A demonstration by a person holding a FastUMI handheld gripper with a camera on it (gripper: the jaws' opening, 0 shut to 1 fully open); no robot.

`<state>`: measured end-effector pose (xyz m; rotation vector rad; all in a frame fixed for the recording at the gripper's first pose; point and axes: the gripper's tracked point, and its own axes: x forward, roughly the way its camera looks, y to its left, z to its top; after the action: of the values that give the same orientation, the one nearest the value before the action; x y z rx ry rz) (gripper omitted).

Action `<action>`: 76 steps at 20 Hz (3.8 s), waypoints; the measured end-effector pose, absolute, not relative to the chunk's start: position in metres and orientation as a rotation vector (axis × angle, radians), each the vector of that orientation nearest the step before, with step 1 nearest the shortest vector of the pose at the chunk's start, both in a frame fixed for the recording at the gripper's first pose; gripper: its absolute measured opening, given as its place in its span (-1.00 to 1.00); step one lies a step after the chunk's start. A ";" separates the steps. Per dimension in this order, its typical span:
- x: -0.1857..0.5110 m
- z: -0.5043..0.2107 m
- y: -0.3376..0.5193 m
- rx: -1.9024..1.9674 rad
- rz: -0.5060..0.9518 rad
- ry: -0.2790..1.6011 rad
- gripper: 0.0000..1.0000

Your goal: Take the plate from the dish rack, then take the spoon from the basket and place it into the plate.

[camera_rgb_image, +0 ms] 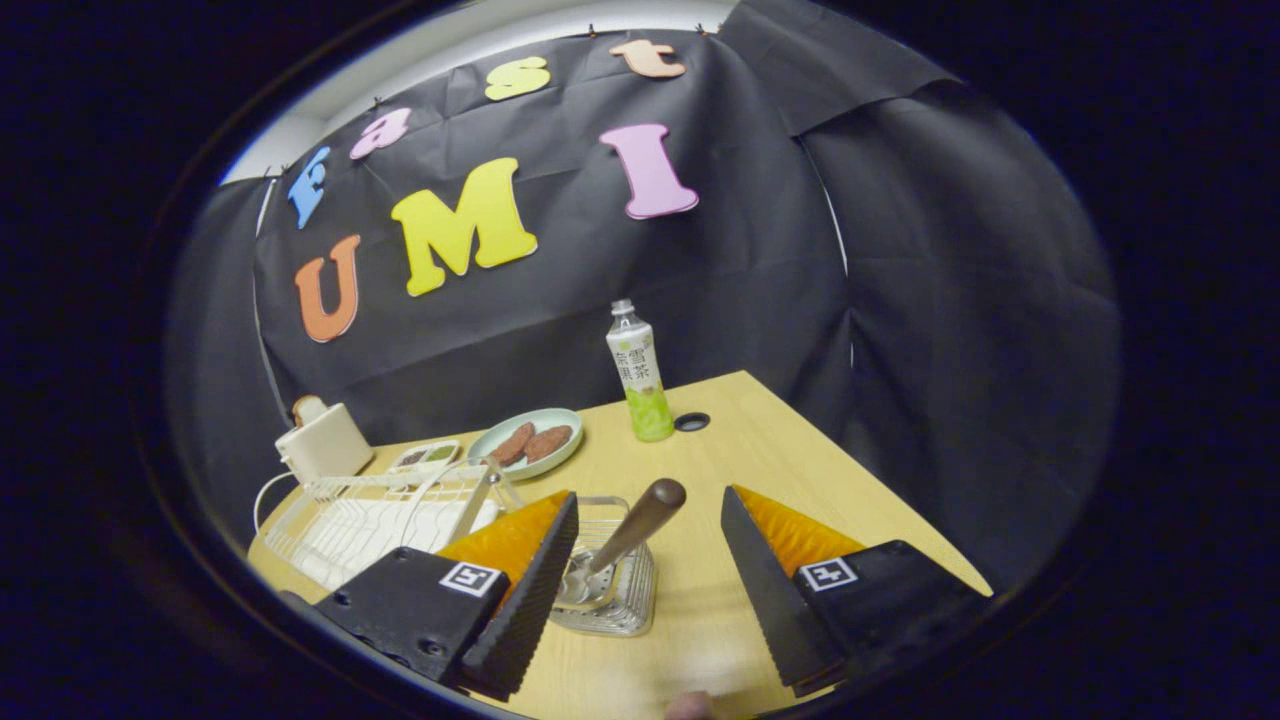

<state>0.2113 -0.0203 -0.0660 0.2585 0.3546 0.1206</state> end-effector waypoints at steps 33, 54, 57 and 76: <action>0.065 0.075 0.086 0.225 0.280 0.185 -0.75; 0.001 -0.091 0.232 0.270 0.580 0.440 -0.70; 0.003 -0.095 0.222 0.258 0.550 0.435 -0.61; -0.013 0.015 0.106 0.057 0.184 0.116 0.88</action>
<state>-0.0127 0.1057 0.0148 0.0565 0.1156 0.1838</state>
